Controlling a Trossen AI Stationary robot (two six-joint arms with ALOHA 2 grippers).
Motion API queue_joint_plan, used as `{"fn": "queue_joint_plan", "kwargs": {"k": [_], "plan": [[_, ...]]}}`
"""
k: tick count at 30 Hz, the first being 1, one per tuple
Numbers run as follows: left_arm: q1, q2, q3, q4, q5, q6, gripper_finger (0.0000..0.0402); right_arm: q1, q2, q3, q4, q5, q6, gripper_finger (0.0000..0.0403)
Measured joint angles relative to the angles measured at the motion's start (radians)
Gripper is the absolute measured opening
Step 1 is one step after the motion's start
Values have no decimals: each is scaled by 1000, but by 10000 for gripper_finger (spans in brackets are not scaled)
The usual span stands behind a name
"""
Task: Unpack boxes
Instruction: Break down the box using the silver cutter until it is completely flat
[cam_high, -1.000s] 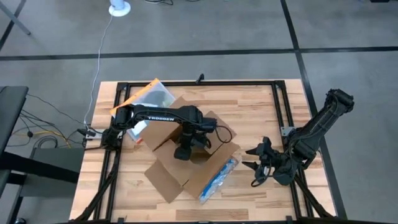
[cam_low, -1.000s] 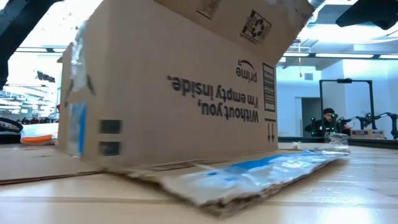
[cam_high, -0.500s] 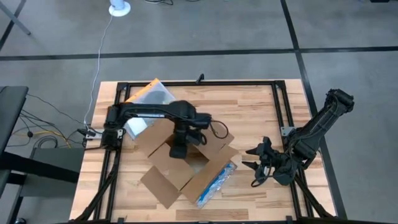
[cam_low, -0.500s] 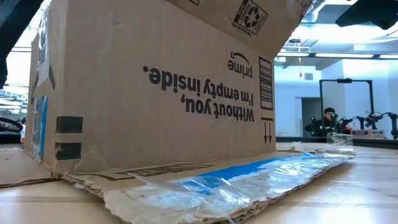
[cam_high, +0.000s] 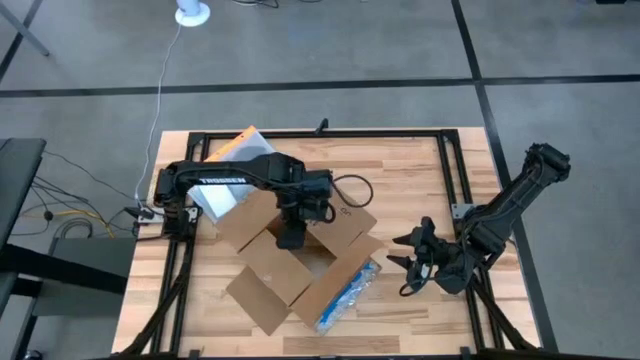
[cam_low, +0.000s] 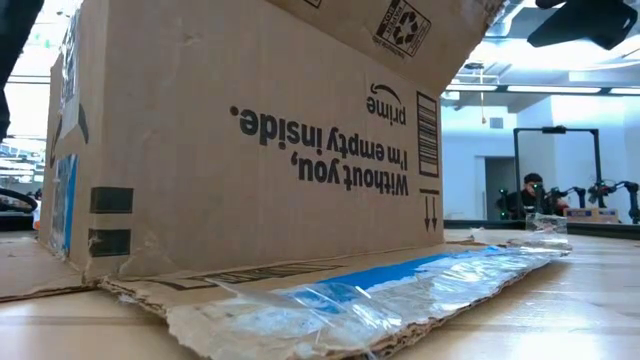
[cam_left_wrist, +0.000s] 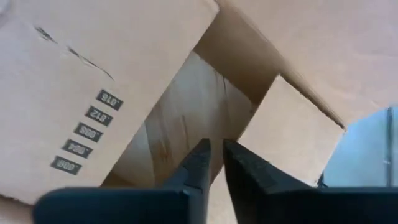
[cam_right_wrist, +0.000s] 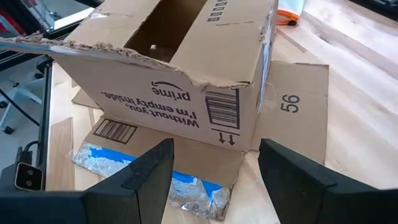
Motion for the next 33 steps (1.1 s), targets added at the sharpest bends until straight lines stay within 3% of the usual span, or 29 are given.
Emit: {"fn": "queue_joint_plan", "kwargs": {"k": [9,15,20,30,33], "plan": [[14,105,0,-111,58,138,183,2,0,-31,32,-3,18,217],[10,195,0,-193,89,189,237,6,1,-114,132,-6,85,217],[-1,217,0,-190,301,159,248,28,1,-147,218,-10,87,217],[-94,218,-119,-187,289,178,244,32,0,-147,211,-9,48,217],[-112,217,-129,-188,291,174,200,31,0,-147,200,-9,36,217]]}}
